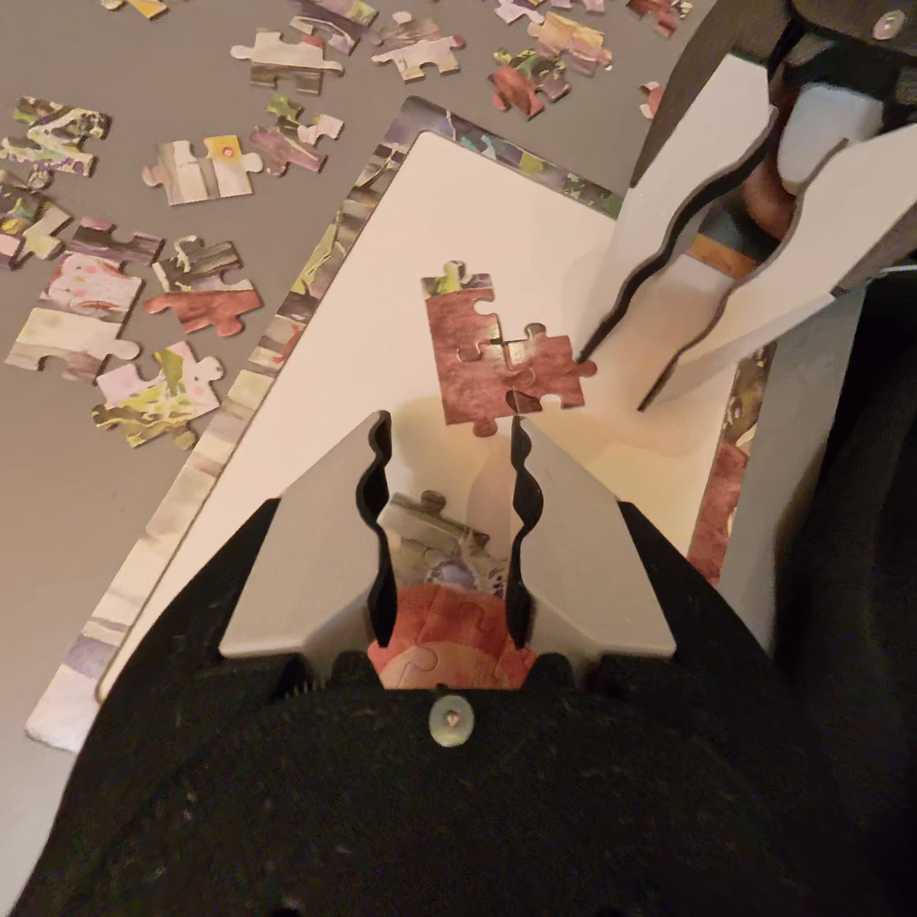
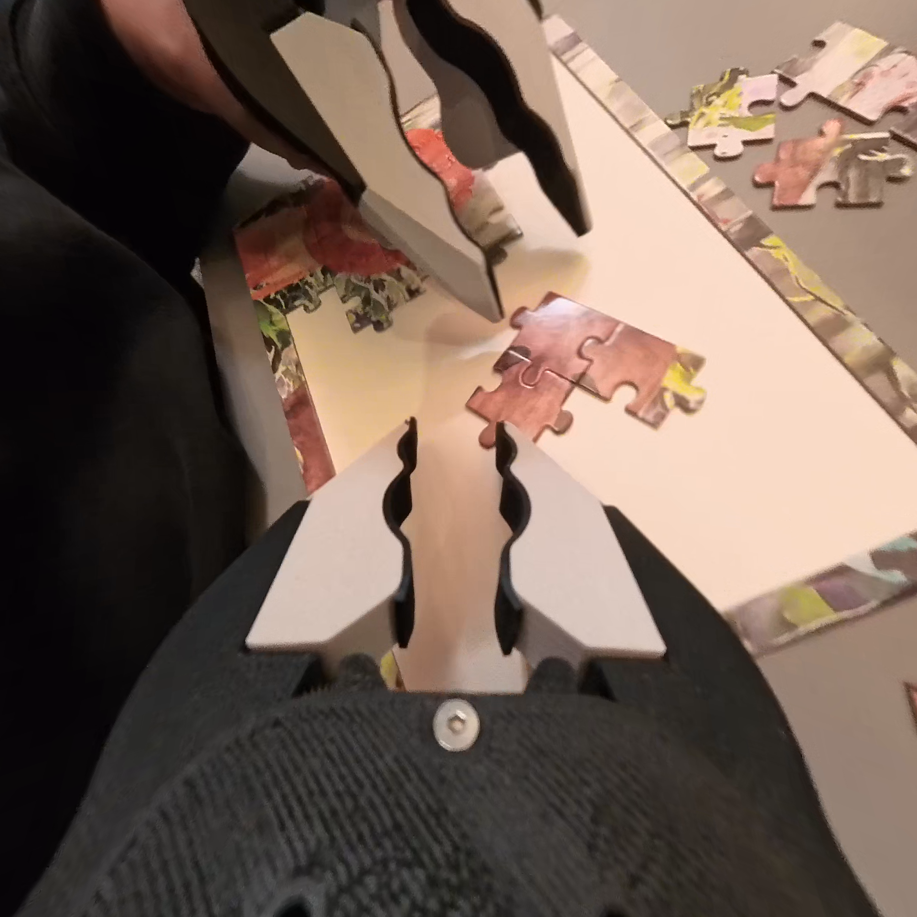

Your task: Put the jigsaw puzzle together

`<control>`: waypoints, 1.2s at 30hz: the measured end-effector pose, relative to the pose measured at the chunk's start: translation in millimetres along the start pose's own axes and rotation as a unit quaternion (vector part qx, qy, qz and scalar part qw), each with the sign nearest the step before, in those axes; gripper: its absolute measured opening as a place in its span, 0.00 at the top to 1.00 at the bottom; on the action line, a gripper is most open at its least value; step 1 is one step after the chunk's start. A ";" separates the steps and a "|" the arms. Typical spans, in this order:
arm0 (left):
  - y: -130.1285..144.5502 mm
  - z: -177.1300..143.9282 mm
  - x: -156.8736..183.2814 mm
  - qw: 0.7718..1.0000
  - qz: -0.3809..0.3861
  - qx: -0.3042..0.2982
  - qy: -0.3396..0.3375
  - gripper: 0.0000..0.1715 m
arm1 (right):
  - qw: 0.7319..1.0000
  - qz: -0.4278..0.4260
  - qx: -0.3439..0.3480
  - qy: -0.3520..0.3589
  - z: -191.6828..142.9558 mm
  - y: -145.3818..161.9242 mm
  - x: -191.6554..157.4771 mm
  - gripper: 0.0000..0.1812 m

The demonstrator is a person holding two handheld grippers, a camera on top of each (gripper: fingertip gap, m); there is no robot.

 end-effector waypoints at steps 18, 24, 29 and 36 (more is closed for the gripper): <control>-10.0 -29.3 -45.1 0.984 -0.050 0.159 -0.069 0.85 | 0.957 -0.029 0.244 0.157 -74.8 -29.9 68.1 0.84; -11.9 -37.7 -46.4 0.977 -0.056 0.196 -0.058 0.88 | 0.945 -0.012 0.282 0.166 -87.0 -27.1 72.4 0.84; -12.0 -39.2 -46.2 0.976 -0.058 0.203 -0.047 0.88 | 0.941 -0.001 0.295 0.167 -91.0 -26.1 74.2 0.84; -11.6 -39.2 -48.0 0.976 -0.070 0.205 -0.030 0.87 | 0.925 0.027 0.353 0.136 -106.0 -24.8 73.8 0.83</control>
Point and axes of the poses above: each gripper's, where its closed fingertips meet, z out along the fingers, y out of its underside, x = y × z across the jaws, the point moved 5 cm from there along -z, back along the fingers, and after that the axes turned 6 degrees about -x, right-handed, at the moved point
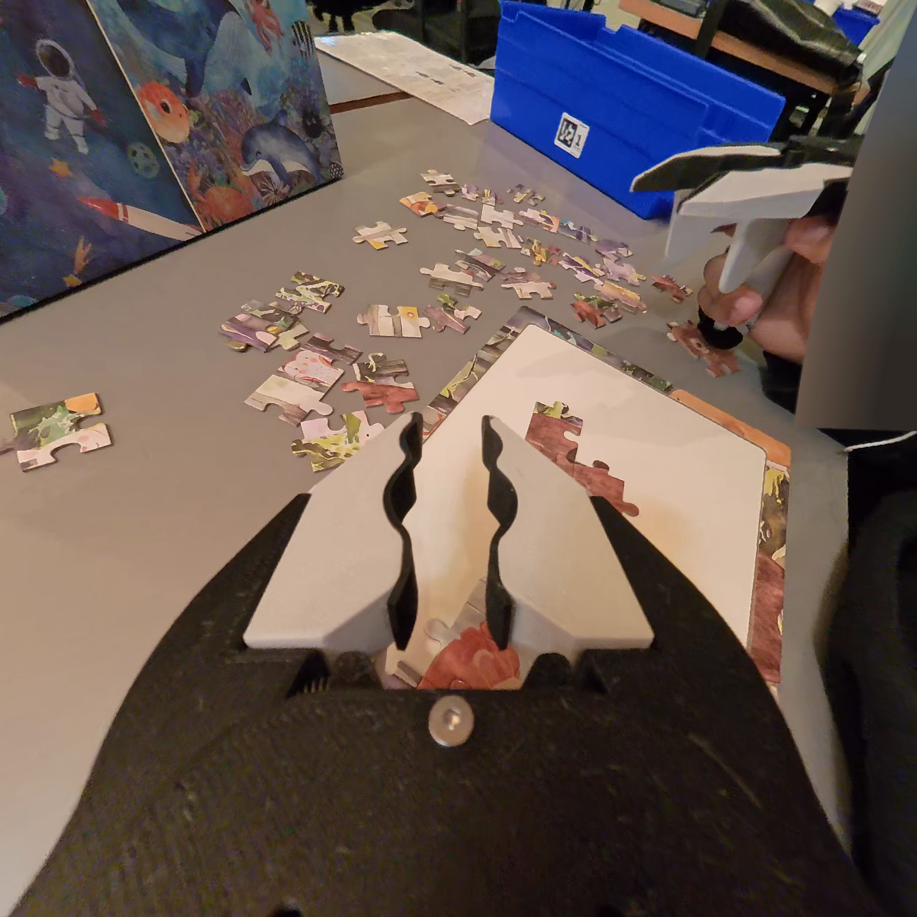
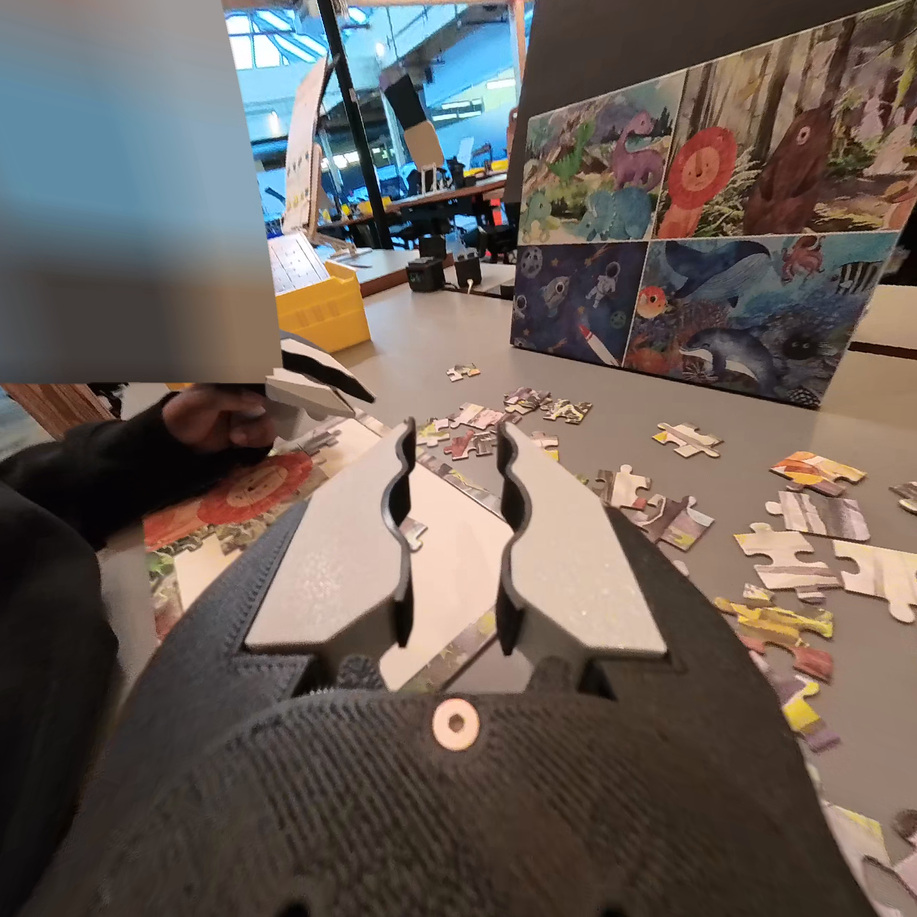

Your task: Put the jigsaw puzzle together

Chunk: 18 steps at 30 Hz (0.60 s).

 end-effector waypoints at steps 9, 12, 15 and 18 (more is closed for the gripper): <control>-2.5 -6.0 0.2 1.000 -0.006 0.025 0.013 0.86 | 0.999 0.029 0.030 -0.033 -5.3 -3.4 -2.7 0.80; -3.1 -7.2 0.9 0.999 -0.002 0.030 0.011 0.86 | 0.999 0.017 0.041 -0.027 -7.7 -6.3 -4.4 0.80; -3.2 -7.7 2.3 0.999 0.006 0.032 0.008 0.86 | 0.998 0.013 0.062 -0.022 -13.3 -10.8 -4.0 0.80; -3.1 -7.4 3.2 0.999 0.010 0.031 0.008 0.86 | 0.996 0.019 0.089 -0.024 -20.0 -15.7 -3.2 0.80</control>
Point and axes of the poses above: each gripper's, where its closed fingertips meet, z out along the fingers, y out of its underside, x = y × z across the jaws, the point moved 5 cm from there along -z, back along the fingers, and after that the axes turned 6 degrees about -x, right-handed, at the moved point
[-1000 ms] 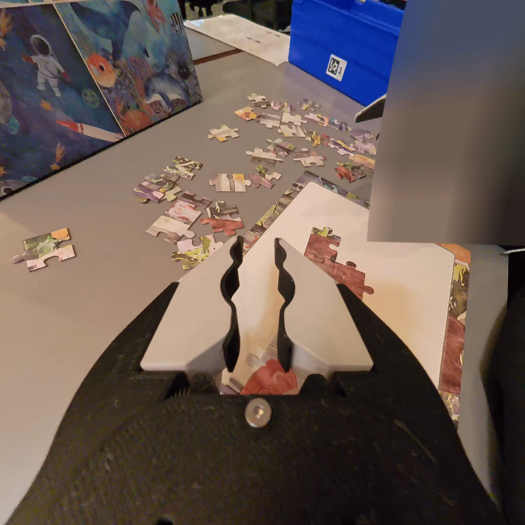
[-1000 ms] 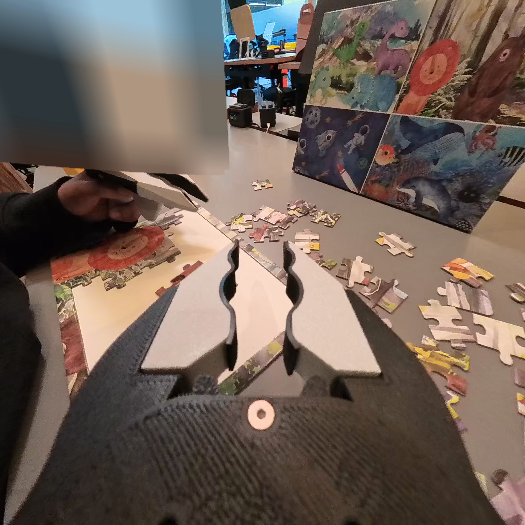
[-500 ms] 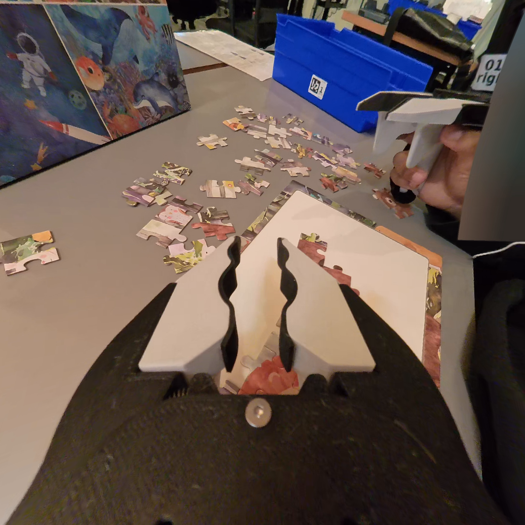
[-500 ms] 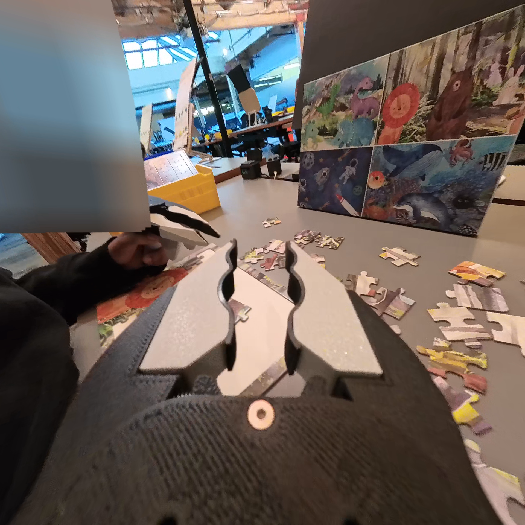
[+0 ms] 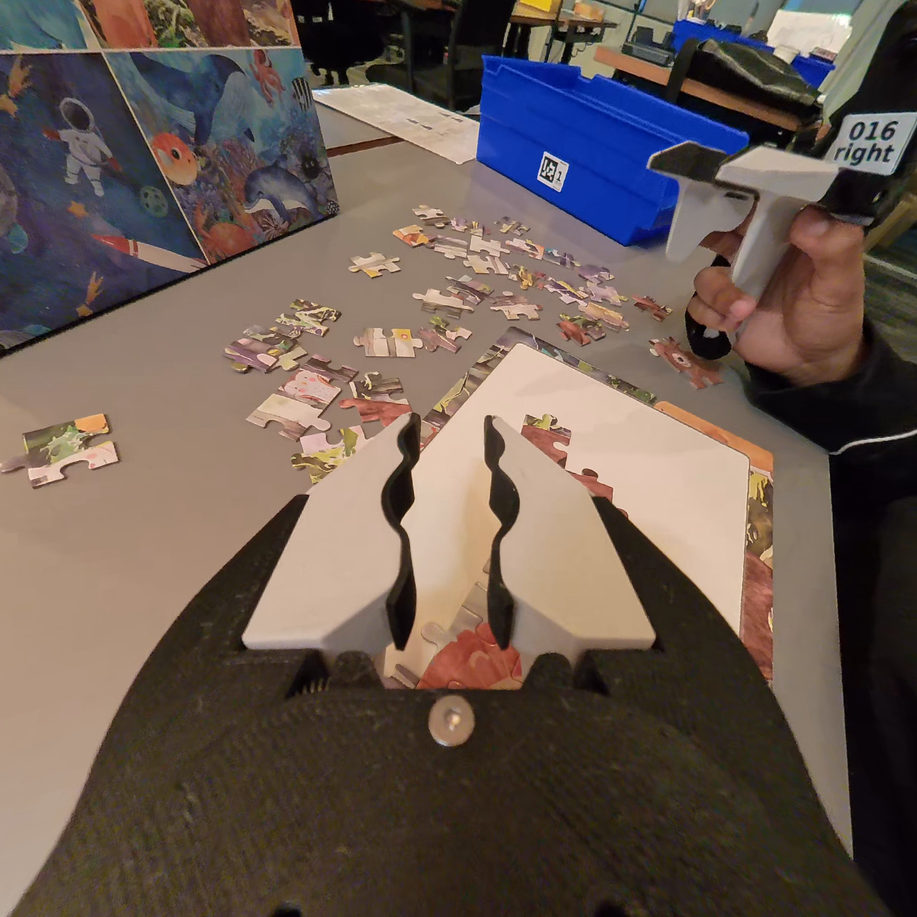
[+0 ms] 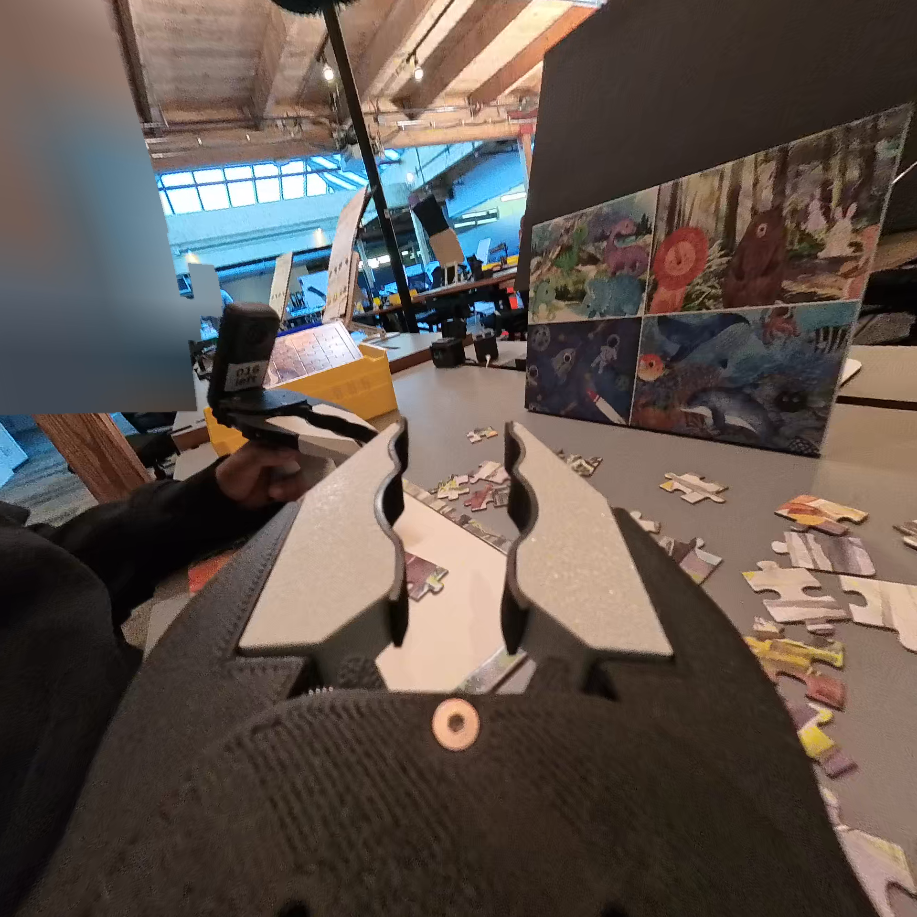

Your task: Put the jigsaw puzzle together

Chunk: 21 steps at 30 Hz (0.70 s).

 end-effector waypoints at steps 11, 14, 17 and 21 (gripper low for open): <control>0.2 0.3 2.4 1.000 0.012 0.000 -0.001 0.86 | 0.960 -0.135 0.075 0.234 -105.8 -47.2 29.2 0.81; 3.1 5.9 3.1 1.000 0.011 -0.025 0.007 0.84 | 0.949 -0.121 0.105 0.272 -133.7 -50.3 37.4 0.80; 4.7 9.4 7.7 0.999 0.017 -0.041 0.019 0.83 | 0.949 -0.095 0.123 0.273 -142.2 -48.2 45.3 0.79; 2.4 14.1 33.2 0.993 0.054 -0.085 0.057 0.81 | 0.951 -0.095 0.112 0.273 -135.8 -38.7 51.5 0.79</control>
Point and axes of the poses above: each gripper's, where its closed fingertips meet, z out along the fingers, y out of its underside, x = y × z across the jaws, the point moved 5 cm from there along -z, back along the fingers, and after that the axes turned 6 degrees about -x, right-handed, at the moved point
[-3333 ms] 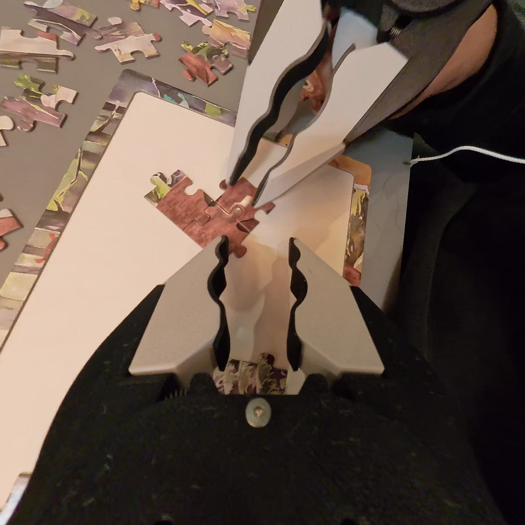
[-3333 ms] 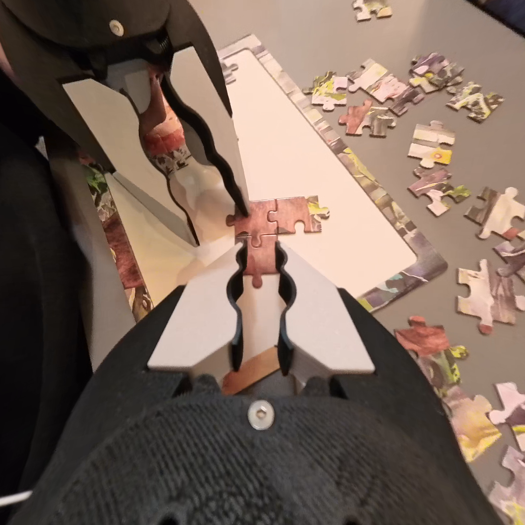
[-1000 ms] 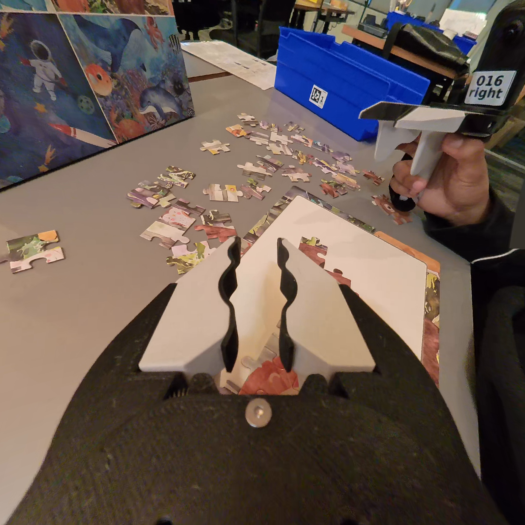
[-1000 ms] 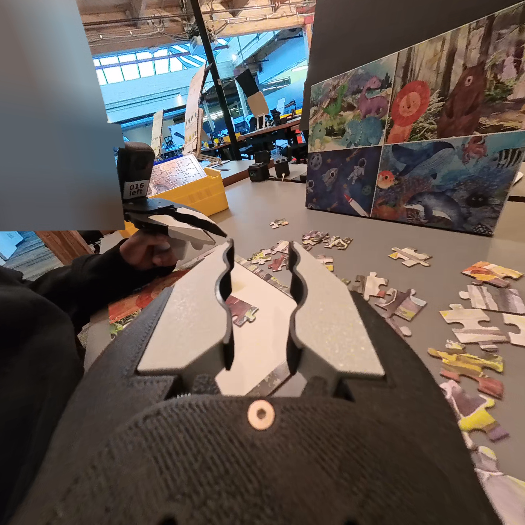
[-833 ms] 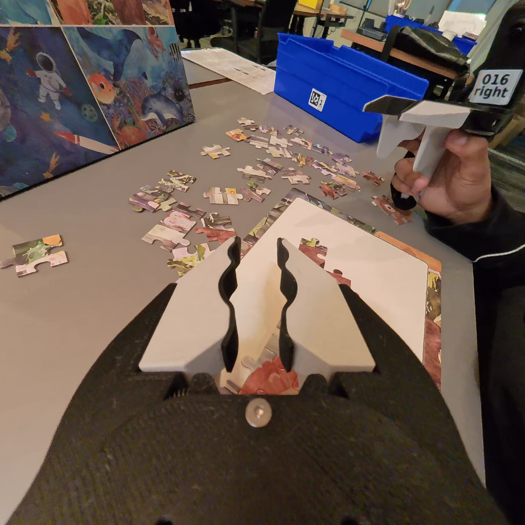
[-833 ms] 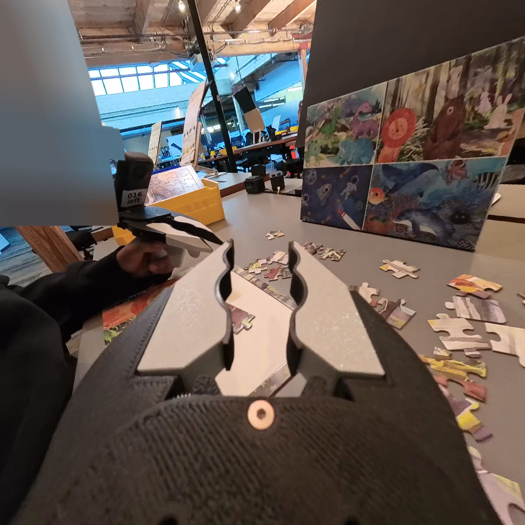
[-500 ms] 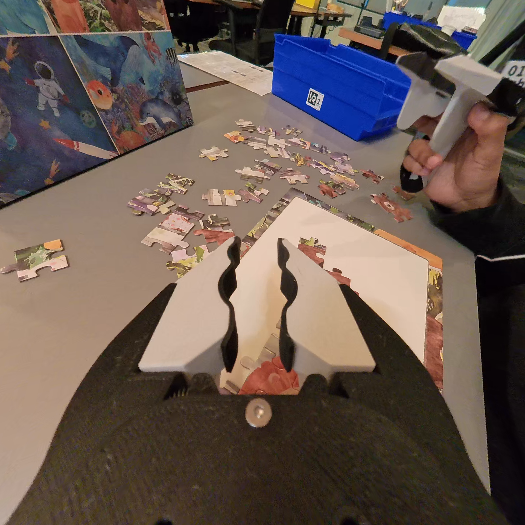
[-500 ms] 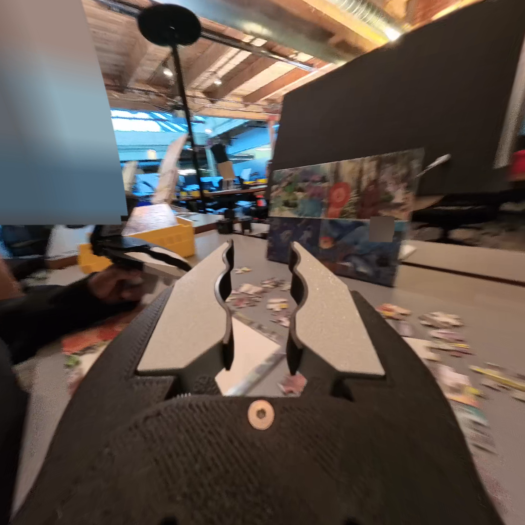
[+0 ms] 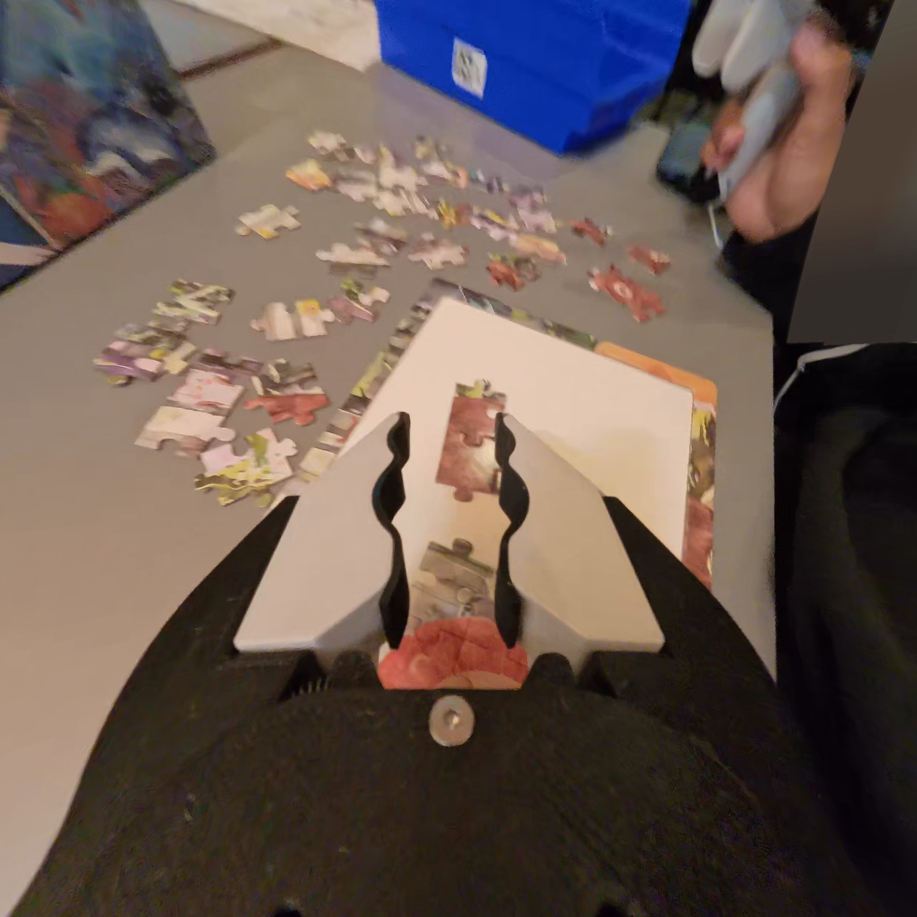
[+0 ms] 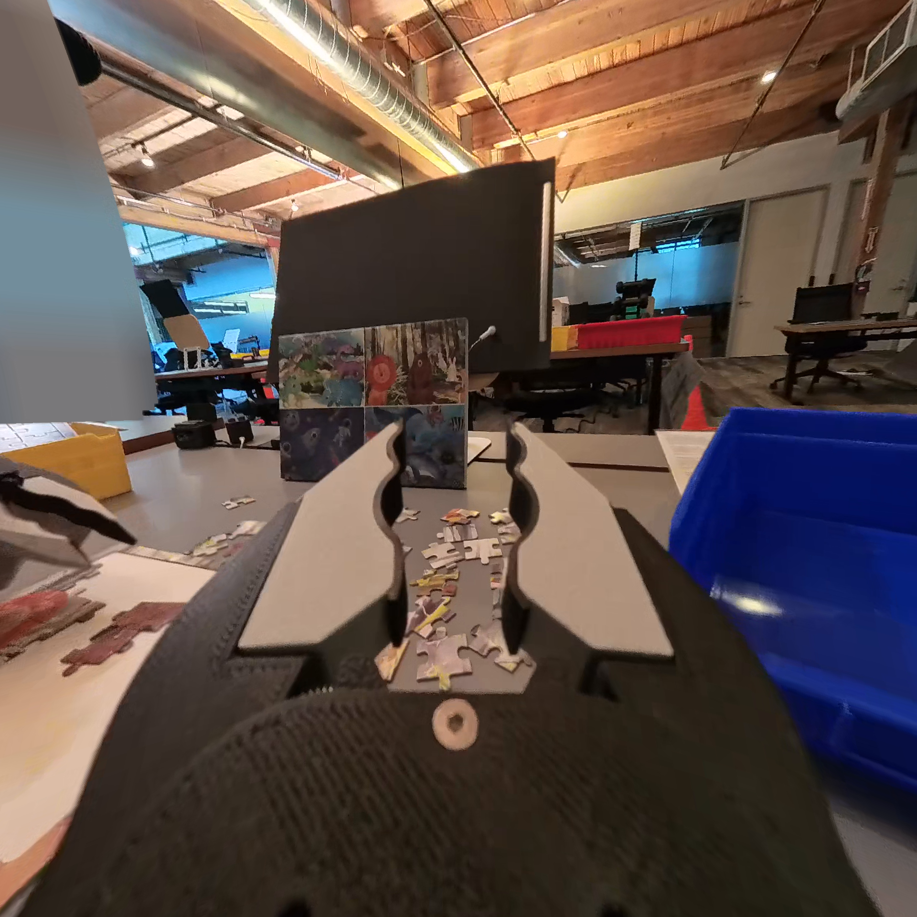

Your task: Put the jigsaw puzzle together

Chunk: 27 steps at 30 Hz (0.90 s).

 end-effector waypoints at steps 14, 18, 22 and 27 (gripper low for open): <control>26.9 33.4 14.7 0.977 0.068 -0.203 -0.003 0.79 | 1.000 0.007 -0.020 -0.020 9.9 13.2 -1.9 0.79; 25.3 38.7 14.2 0.977 0.070 -0.203 0.003 0.80 | 0.999 0.020 -0.017 -0.027 10.1 13.5 -1.8 0.79; 21.8 44.6 14.0 0.979 0.070 -0.192 0.024 0.83 | 0.999 0.019 -0.019 -0.030 11.4 14.3 -3.7 0.79; 17.1 49.8 15.0 0.977 0.083 -0.191 0.049 0.83 | 0.999 0.015 -0.022 -0.031 12.4 14.9 -5.5 0.79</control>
Point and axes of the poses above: each gripper's, where its closed fingertips meet, z out along the fingers, y out of its underside, x = y × z across the jaws, the point moved 5 cm from there along -z, back along the fingers, and after that the axes turned 6 degrees about -x, right-handed, at the moved point
